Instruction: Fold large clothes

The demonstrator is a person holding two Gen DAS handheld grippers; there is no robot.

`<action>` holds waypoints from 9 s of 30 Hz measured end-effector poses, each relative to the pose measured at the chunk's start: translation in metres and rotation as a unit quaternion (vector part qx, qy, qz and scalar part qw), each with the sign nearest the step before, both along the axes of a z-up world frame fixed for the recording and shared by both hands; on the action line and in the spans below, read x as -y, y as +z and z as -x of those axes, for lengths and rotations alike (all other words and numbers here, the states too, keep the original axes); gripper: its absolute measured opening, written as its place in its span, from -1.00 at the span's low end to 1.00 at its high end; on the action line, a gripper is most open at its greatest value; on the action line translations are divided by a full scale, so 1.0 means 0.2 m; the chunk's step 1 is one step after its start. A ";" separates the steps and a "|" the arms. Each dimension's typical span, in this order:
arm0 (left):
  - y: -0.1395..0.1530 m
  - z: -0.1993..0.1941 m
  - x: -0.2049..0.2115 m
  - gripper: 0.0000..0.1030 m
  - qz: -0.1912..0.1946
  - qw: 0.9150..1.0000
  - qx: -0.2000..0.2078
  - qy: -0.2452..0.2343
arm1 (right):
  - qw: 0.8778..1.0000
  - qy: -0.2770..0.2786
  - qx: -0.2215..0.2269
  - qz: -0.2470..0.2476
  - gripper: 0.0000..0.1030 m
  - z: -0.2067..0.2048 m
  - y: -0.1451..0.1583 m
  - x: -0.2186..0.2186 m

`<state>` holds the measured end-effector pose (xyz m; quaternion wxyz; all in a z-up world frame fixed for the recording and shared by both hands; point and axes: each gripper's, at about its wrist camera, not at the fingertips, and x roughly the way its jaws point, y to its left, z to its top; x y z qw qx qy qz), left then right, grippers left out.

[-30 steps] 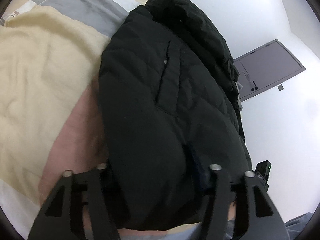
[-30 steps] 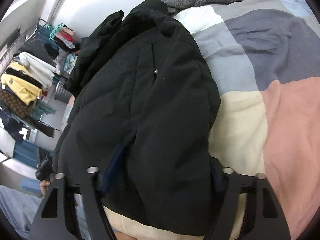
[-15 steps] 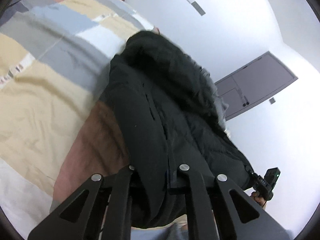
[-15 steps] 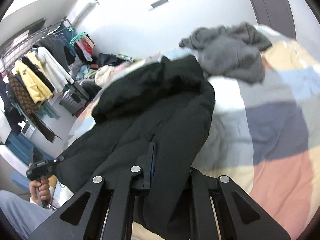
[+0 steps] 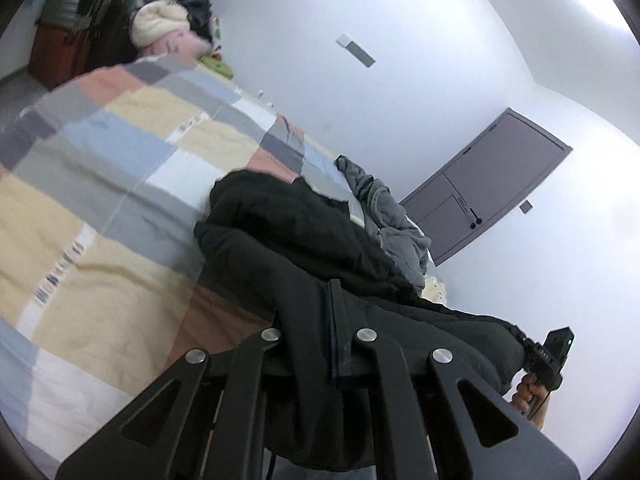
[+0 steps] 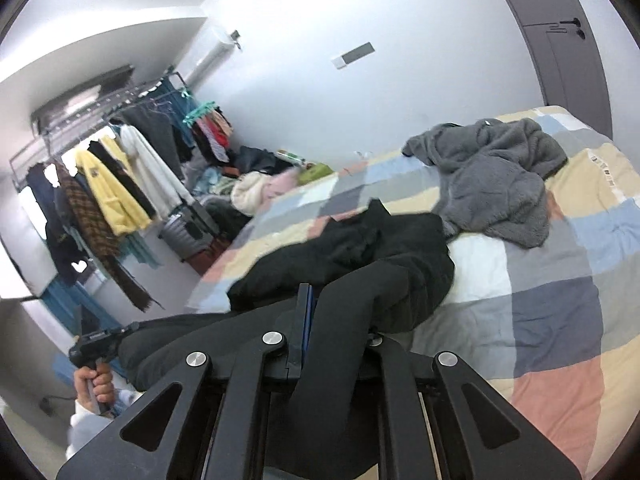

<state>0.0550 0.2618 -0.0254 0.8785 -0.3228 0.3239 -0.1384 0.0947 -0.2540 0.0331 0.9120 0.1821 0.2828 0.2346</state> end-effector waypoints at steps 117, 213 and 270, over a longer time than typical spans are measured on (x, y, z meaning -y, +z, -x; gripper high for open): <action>-0.65 -1.39 0.96 0.71 -0.301 0.948 -0.084 -0.057 | 0.977 0.038 -0.140 0.157 0.67 -1.24 -0.84 -0.73; 0.74 -0.37 0.65 0.67 -0.286 0.956 0.057 0.036 | 0.987 -0.080 0.085 0.113 1.00 -0.27 0.67 -0.42; 0.13 0.37 0.97 0.79 -0.272 0.956 0.097 0.049 | 0.976 -0.081 0.105 0.172 1.00 0.53 -0.07 -0.76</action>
